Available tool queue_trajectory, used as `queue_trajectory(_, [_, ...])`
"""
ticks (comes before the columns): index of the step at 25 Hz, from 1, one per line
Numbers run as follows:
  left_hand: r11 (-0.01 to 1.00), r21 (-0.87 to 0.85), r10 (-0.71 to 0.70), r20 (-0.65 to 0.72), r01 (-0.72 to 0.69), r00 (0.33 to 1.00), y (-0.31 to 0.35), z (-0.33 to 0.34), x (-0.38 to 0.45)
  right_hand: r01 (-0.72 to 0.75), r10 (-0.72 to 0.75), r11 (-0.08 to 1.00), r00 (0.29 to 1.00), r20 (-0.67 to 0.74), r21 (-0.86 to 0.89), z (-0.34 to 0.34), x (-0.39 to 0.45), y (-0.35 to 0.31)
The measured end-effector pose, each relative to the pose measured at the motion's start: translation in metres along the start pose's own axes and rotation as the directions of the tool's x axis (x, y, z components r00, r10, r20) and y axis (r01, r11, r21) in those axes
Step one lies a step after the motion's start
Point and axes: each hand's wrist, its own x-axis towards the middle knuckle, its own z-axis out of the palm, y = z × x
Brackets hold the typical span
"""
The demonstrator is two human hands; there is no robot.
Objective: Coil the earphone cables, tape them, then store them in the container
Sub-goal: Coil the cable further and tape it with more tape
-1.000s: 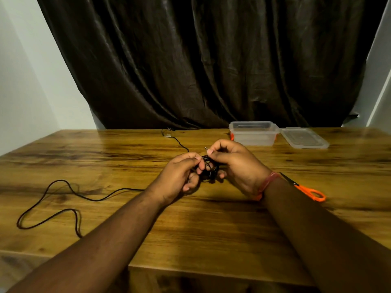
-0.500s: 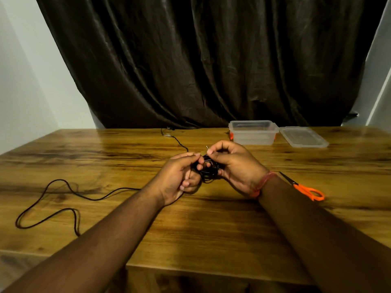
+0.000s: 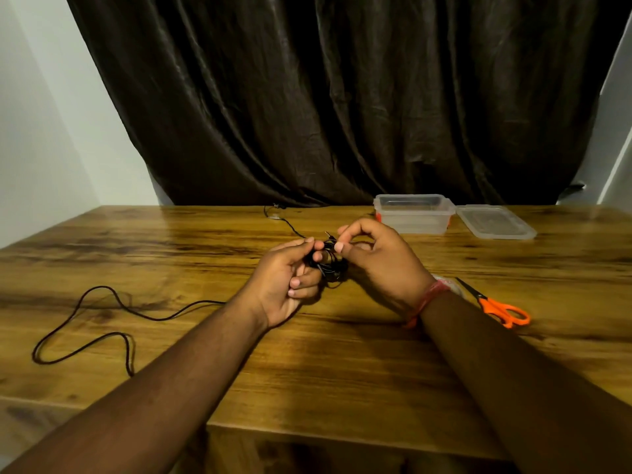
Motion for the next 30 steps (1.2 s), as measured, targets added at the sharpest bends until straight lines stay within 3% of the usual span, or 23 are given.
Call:
queue_trajectory(2, [0.999, -0.036, -0.025, 0.016, 0.026, 1.0, 0.002, 0.0, -0.001, -0.066, 0.056, 0.993, 0.992, 0.11, 0.098, 0.001, 0.0, 0.003])
queue_trajectory(6, [0.997, 0.025, -0.069, 0.01, 0.069, 0.998, 0.001, -0.001, -0.001, -0.085, 0.086, 0.996, 0.99, 0.113, -0.011, 0.002, 0.001, 0.007])
queue_trajectory(9, [0.994, 0.082, -0.066, -0.003, 0.066, 0.998, -0.002, -0.001, 0.002, 0.021, -0.007, 0.944, 0.999, 0.041, -0.33, 0.0, -0.001, 0.004])
queue_trajectory(11, [0.993, 0.094, -0.066, -0.001, 0.065, 0.998, -0.003, -0.001, 0.003, 0.15, -0.164, 0.801, 0.986, 0.028, -0.58, 0.001, -0.003, -0.002])
queue_trajectory(13, [0.992, 0.102, -0.071, 0.015, 0.069, 0.997, -0.004, -0.002, 0.003, 0.208, -0.242, 0.708, 0.969, 0.045, -0.675, 0.002, -0.004, -0.005])
queue_trajectory(15, [0.991, 0.115, -0.073, 0.032, 0.069, 0.997, -0.004, -0.002, 0.003, 0.188, -0.238, 0.732, 0.971, 0.013, -0.655, 0.001, -0.002, 0.001])
queue_trajectory(17, [0.989, 0.134, -0.068, 0.035, 0.063, 0.997, -0.004, -0.002, 0.002, 0.067, -0.082, 0.923, 0.996, -0.022, -0.379, 0.001, 0.001, 0.005])
queue_trajectory(19, [0.983, 0.176, -0.054, 0.029, 0.048, 0.998, -0.005, 0.0, 0.001, -0.039, 0.042, 0.992, 0.999, 0.024, -0.122, -0.001, 0.001, 0.006])
queue_trajectory(21, [0.97, 0.243, -0.033, 0.012, 0.029, 0.999, -0.007, 0.001, 0.0, 0.028, -0.013, 0.96, 0.998, 0.057, -0.278, -0.006, 0.002, 0.006])
queue_trajectory(24, [0.954, 0.299, -0.014, 0.002, 0.013, 1.0, -0.008, 0.001, 0.0, 0.206, -0.185, 0.785, 0.978, 0.096, -0.584, -0.005, -0.001, -0.001])
queue_trajectory(27, [0.949, 0.315, -0.008, -0.011, 0.011, 1.0, -0.008, 0.001, -0.001, 0.218, -0.213, 0.765, 0.974, 0.082, -0.606, -0.002, -0.002, 0.0])
queue_trajectory(30, [0.917, 0.399, 0.031, -0.032, -0.016, 0.999, -0.008, 0.004, -0.002, 0.095, -0.113, 0.886, 0.993, -0.014, -0.453, -0.001, 0.001, 0.007])
